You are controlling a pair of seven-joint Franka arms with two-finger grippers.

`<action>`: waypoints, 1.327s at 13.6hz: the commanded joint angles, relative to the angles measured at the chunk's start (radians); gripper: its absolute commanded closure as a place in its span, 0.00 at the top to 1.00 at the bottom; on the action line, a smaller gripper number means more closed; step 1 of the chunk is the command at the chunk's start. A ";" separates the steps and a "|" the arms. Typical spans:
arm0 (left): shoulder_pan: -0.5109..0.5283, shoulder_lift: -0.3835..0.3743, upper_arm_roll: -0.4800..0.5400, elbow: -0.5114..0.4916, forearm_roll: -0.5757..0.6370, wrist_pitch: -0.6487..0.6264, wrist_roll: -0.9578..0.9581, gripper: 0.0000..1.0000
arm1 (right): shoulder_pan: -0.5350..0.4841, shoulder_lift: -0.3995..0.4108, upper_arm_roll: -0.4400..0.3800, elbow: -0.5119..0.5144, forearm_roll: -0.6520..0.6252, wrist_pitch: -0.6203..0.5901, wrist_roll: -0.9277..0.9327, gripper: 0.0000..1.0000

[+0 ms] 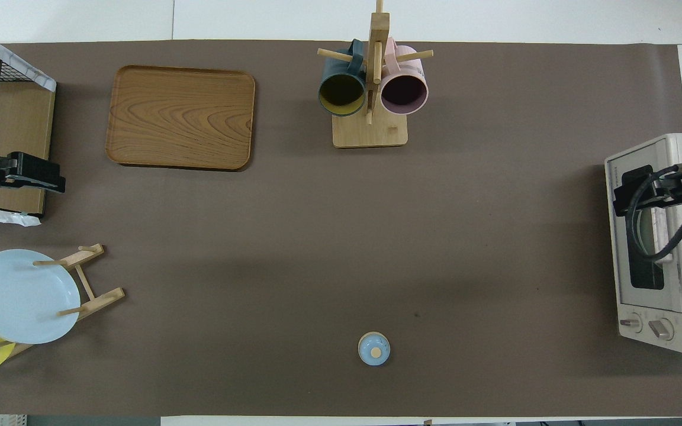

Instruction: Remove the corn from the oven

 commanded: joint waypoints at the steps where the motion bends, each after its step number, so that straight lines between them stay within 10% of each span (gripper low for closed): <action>1: -0.007 -0.006 0.001 -0.007 0.018 0.001 -0.003 1.00 | -0.007 0.001 0.002 0.008 0.017 0.006 0.020 1.00; 11: -0.007 -0.007 0.001 -0.013 0.018 0.001 -0.003 1.00 | -0.111 -0.012 0.001 -0.038 0.020 0.025 -0.014 1.00; 15: -0.007 -0.007 0.001 -0.013 0.018 0.001 -0.003 1.00 | -0.213 -0.120 0.001 -0.294 0.020 0.235 -0.141 0.14; 18: -0.007 -0.007 0.001 -0.013 0.018 0.003 -0.003 1.00 | -0.210 -0.156 -0.001 -0.397 0.018 0.317 -0.146 0.00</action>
